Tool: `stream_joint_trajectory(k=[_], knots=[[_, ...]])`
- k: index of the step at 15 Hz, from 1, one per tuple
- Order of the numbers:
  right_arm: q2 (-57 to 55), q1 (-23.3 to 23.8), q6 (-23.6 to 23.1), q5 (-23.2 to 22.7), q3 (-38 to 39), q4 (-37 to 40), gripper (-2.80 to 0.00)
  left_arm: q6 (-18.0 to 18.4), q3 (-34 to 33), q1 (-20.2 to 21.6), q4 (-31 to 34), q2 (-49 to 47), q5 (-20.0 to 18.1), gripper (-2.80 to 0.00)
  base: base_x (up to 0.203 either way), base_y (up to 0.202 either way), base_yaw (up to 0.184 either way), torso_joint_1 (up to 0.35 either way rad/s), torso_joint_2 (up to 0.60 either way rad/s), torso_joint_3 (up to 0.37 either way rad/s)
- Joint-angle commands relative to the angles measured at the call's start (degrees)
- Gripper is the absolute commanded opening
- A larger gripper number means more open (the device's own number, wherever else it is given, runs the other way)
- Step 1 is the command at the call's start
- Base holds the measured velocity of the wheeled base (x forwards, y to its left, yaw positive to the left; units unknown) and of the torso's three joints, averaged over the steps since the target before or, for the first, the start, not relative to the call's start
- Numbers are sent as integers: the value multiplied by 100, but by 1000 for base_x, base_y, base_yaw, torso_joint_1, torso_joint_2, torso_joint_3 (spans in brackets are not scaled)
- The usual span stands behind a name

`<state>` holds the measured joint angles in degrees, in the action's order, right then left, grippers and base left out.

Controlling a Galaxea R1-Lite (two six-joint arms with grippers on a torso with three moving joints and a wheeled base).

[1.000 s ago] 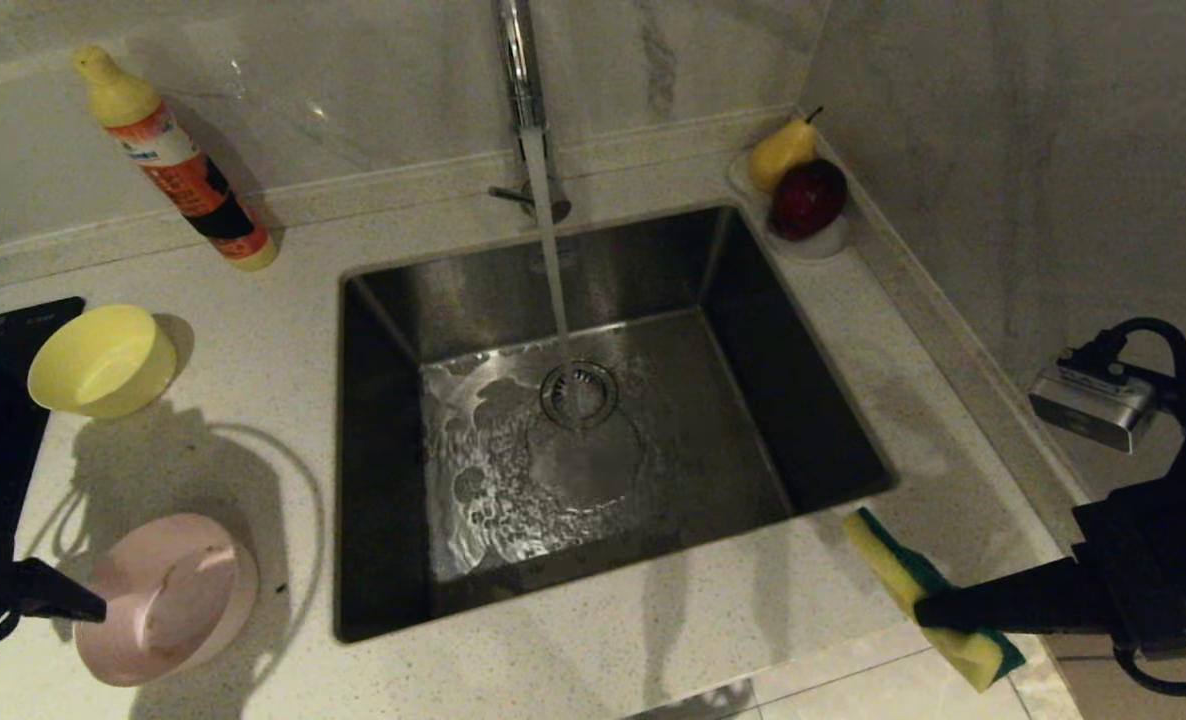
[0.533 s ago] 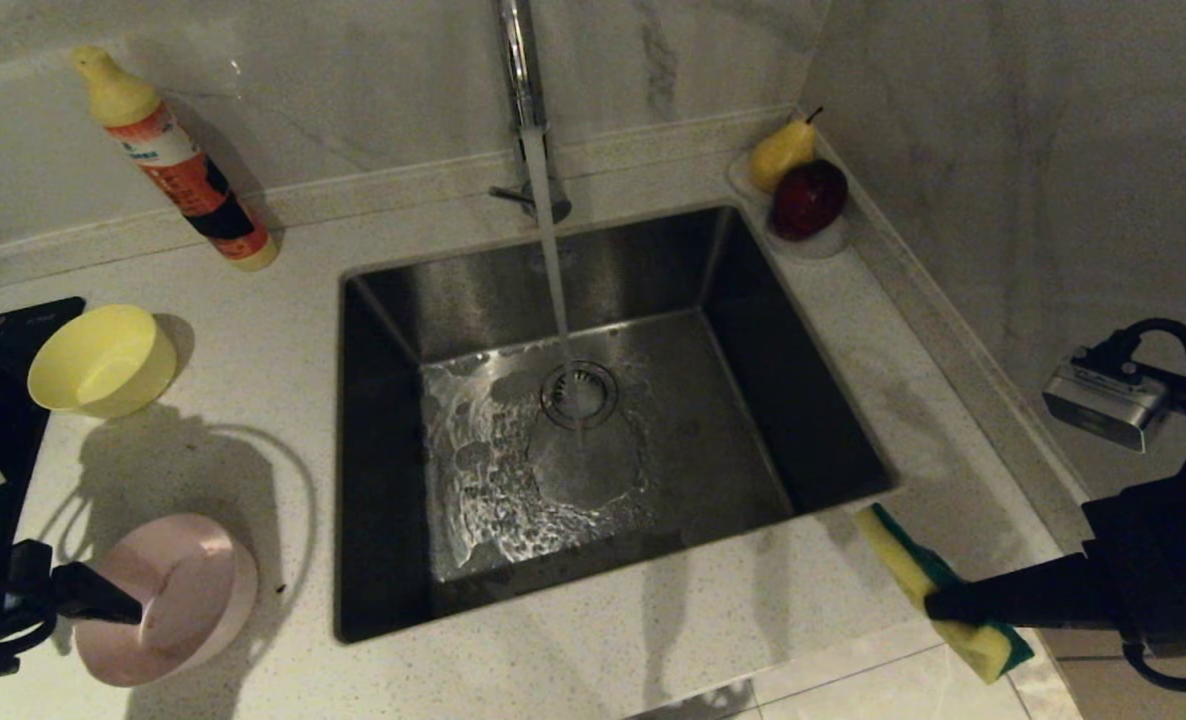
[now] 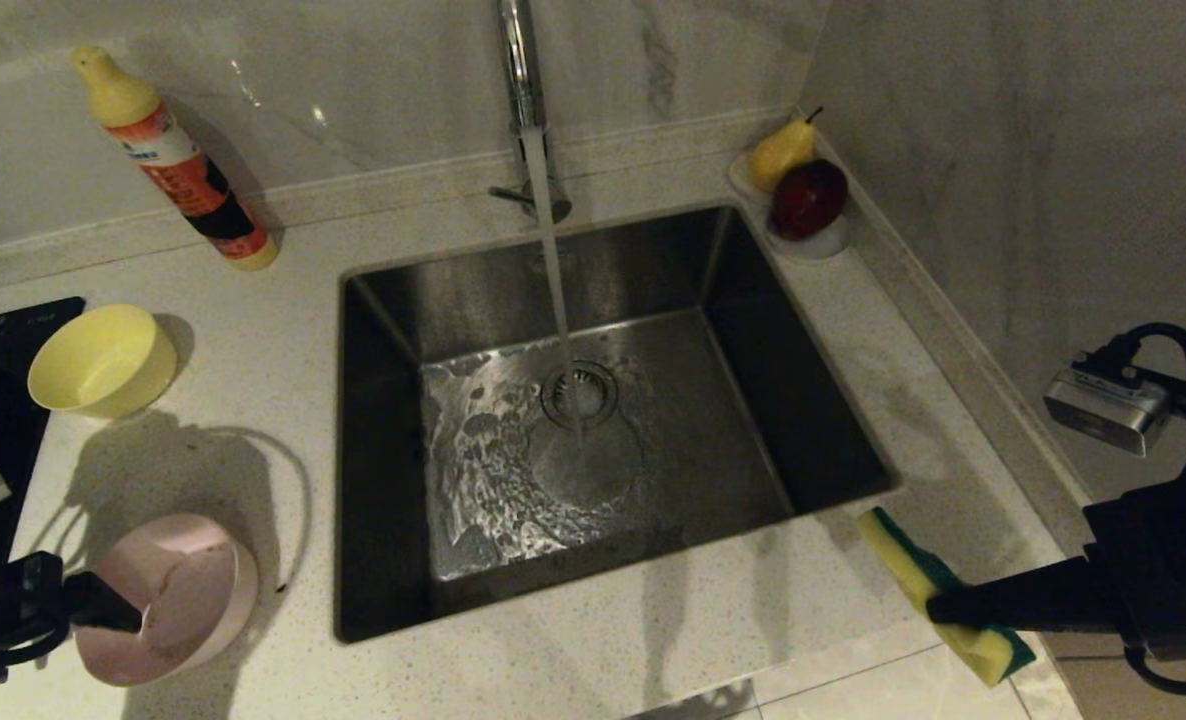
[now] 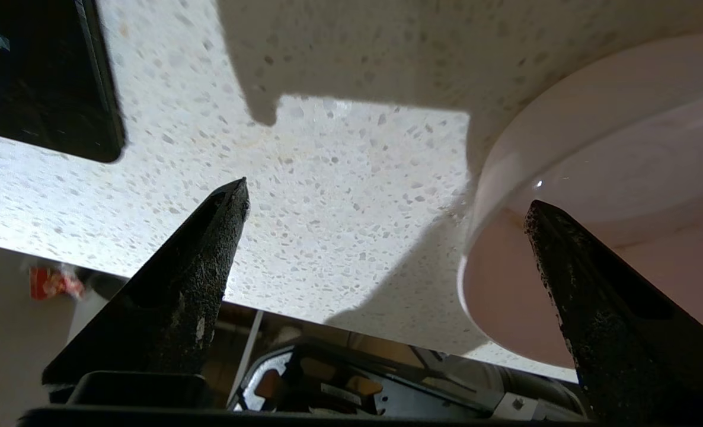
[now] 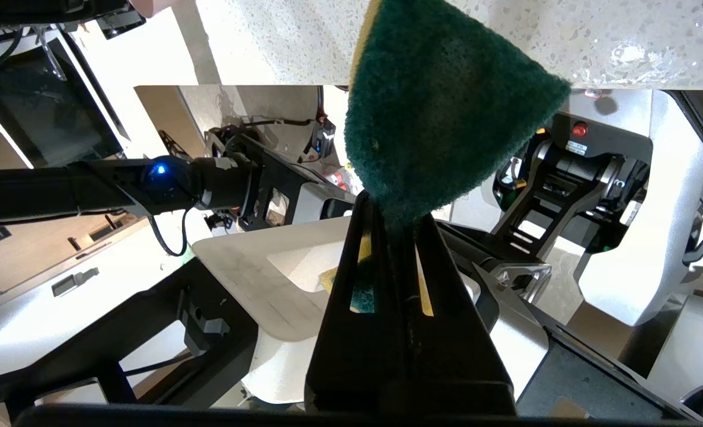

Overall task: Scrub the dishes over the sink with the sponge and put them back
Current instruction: Wash the bowl

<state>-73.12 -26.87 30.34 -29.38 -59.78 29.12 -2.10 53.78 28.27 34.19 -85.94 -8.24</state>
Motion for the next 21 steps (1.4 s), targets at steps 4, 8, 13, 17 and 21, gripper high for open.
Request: stream_joint_trajectory(k=[4,8,13,17,21], knots=[[9,-2,16,-33,19,14,-280,-106,-262,-32,-365,-80,66,0,0,0,0,0,0,0],[35,-3,24,-33,19,14,-280,-115,-324,-32,-378,-89,77,-280,0,0,0,0,0,0],[69,-2,30,-39,63,20,-280,-167,-324,-50,-378,-124,52,-280,0,0,0,0,0,0],[123,-3,33,-50,98,14,-280,-222,-332,-50,-378,-132,58,-280,0,0,0,0,0,0],[262,-3,42,-59,113,47,-280,-681,-50,-50,-375,215,-53,-280,0,0,0,0,0,0]])
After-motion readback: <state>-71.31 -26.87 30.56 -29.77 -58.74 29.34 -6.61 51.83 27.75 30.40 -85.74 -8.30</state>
